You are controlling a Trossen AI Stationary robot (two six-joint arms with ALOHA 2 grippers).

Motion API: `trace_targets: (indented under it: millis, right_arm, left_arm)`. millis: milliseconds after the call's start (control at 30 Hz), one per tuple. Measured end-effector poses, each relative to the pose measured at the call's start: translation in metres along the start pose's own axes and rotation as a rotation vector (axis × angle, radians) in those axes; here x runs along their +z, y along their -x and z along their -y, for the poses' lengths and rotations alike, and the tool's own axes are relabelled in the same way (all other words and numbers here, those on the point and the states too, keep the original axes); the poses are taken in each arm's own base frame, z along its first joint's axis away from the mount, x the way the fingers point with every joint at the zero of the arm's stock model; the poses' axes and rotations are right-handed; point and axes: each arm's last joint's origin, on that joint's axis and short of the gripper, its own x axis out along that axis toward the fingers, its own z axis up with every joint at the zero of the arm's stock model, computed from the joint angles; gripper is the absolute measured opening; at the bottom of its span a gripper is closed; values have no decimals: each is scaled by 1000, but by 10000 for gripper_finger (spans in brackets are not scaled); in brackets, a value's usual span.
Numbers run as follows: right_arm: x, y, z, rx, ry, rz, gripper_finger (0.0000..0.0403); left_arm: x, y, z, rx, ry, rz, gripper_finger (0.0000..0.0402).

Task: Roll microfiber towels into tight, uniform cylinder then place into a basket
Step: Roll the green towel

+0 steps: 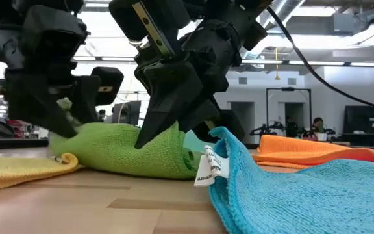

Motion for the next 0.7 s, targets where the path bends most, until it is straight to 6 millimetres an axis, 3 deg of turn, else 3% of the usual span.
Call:
trace_targets:
  millis: [300,500,700]
  right_arm:
    - [3,1,-1,21,-3,13,15]
    - [2,1,-1,24,-5,-1,15]
    - [1,0,-1,24,-4,-4,15]
  left_arm:
    - [-7,-23,0,23,56,-58,122]
    - [-2,-24,-3,25,71,-62,120]
    - [0,-25,-8,23,120,-74,65]
